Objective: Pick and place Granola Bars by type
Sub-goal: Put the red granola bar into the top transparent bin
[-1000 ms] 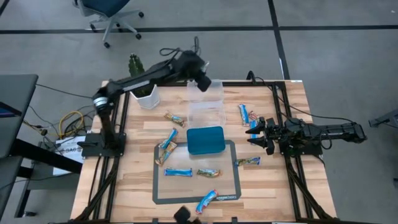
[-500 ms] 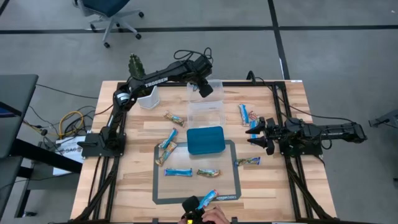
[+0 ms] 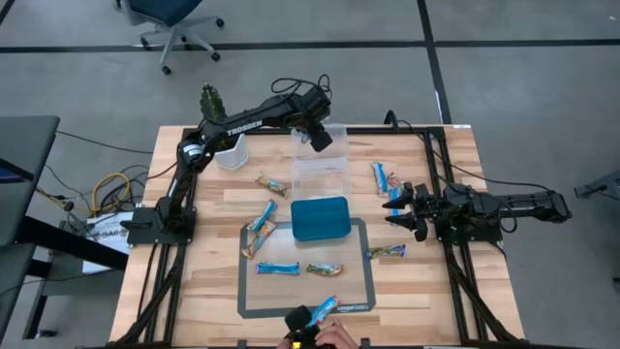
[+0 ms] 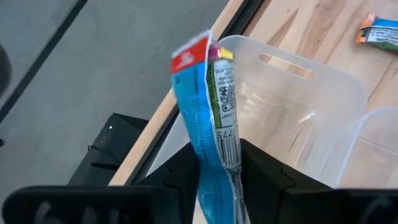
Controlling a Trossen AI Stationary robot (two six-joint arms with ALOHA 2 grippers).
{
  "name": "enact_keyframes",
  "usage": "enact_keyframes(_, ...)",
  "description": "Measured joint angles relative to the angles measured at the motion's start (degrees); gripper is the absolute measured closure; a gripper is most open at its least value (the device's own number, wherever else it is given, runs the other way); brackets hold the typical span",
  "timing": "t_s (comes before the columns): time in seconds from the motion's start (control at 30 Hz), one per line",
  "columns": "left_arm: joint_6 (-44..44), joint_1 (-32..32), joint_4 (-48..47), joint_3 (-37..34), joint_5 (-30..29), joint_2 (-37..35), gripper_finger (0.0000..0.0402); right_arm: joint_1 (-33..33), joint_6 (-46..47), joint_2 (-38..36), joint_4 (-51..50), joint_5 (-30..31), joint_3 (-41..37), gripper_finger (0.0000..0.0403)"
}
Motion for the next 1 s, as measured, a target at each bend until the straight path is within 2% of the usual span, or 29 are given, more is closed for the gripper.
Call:
enact_keyframes(0.23, -0.1, 0.0, -0.5, 0.0, 0.6, 0.0, 0.0257, 0.0, 0.0, 0.0, 0.0, 0.0, 0.0, 0.0182)
enact_keyframes(0.5, -1.6, -0.7, -0.9, 0.1, 0.4, -1.9, 0.0251, 0.0, 0.0, 0.0, 0.0, 0.0, 0.0, 0.0182)
enact_keyframes(0.83, -4.7, -3.9, 1.9, -2.9, 0.3, -12.2, 0.0251, 0.0, 0.0, 0.0, 0.0, 0.0, 0.0, 0.0182)
enact_keyframes(1.0, -5.3, -5.6, 8.3, -9.7, 0.2, -19.6, 0.0251, 0.0, 0.0, 0.0, 0.0, 0.0, 0.0, 0.0182)
